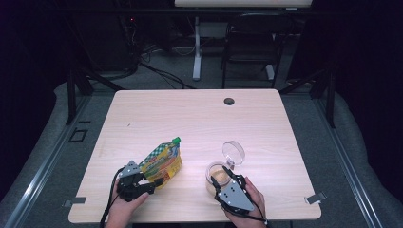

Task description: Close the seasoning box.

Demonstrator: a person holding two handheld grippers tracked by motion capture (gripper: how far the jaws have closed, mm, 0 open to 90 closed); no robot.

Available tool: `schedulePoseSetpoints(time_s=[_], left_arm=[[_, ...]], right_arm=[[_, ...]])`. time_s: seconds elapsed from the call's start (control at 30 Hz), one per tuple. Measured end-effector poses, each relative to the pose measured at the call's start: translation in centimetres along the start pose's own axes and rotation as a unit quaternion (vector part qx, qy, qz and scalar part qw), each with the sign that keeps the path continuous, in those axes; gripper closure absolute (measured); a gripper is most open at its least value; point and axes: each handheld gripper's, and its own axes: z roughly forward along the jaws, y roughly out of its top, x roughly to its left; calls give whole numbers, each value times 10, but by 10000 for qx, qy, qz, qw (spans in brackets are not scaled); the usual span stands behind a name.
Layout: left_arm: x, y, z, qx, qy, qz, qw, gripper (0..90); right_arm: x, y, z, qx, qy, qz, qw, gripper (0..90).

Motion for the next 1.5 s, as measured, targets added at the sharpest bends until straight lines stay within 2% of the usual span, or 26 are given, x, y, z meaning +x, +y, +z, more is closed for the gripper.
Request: schedulePoseSetpoints(time_s=[0.37,0.67,1.03,1.37,1.5], left_arm=[[-5,-4,-7,-45,5,32,10000,484],[-8,-8,-16,-70,-34,78,9999,481],[-9,-8,-18,-112,-34,68,9999,481],[-11,-7,-17,-108,-33,84,9999,480],[-12,-7,-17,-130,-31,66,9999,480]], right_arm=[[-9,3,-2,91,170,209,9996,502],[-19,6,-2,281,482,510,9971,502],[-35,15,-7,353,899,1153,9886,507],[-45,25,-11,472,1161,1332,9831,528],[-49,31,-13,616,1267,1366,9806,541]])
